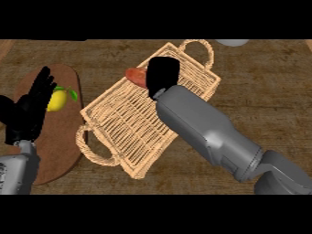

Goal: Pick the sweet potato from the placemat and place it in the basket

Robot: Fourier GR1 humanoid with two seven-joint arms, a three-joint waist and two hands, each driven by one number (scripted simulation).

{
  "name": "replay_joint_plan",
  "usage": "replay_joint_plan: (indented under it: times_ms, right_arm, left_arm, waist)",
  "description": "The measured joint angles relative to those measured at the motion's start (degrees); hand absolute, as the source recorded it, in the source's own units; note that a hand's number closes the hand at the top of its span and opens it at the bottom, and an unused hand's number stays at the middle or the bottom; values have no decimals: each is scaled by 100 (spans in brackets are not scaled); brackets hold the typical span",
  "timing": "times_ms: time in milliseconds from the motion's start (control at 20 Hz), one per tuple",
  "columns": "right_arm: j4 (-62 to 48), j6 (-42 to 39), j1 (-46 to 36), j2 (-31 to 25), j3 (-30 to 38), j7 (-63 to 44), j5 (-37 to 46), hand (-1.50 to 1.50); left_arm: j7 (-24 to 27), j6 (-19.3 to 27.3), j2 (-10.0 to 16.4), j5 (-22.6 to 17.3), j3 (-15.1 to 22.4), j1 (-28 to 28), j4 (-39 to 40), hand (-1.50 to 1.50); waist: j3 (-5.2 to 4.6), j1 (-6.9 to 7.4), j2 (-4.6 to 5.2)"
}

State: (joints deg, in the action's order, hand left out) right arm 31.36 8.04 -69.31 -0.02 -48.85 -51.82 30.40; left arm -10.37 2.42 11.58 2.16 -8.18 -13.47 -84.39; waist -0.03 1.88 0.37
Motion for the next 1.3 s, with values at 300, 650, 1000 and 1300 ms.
replay_joint_plan:
  times_ms: [300, 650, 1000, 1300]
  right_arm:
    - [51, 127, 69, -6, 61, -302, -82, -150]
    - [432, 1321, 80, -12, 424, -223, 49, -150]
    - [913, 2411, 128, -149, 1171, -307, 89, -150]
    - [1965, 2843, 742, -479, 1637, -526, 149, -150]
  left_arm:
    - [15, 65, -85, 74, 69, 33, -45, 0]
    - [70, 41, -61, 36, 2, 93, -20, 0]
    - [31, 35, -20, 5, -68, 224, -101, 0]
    - [108, 95, -21, 17, -150, 337, -46, 0]
  waist:
    - [1, 2, -3]
    - [3, -51, -16]
    - [6, -167, -56]
    - [8, -345, -104]
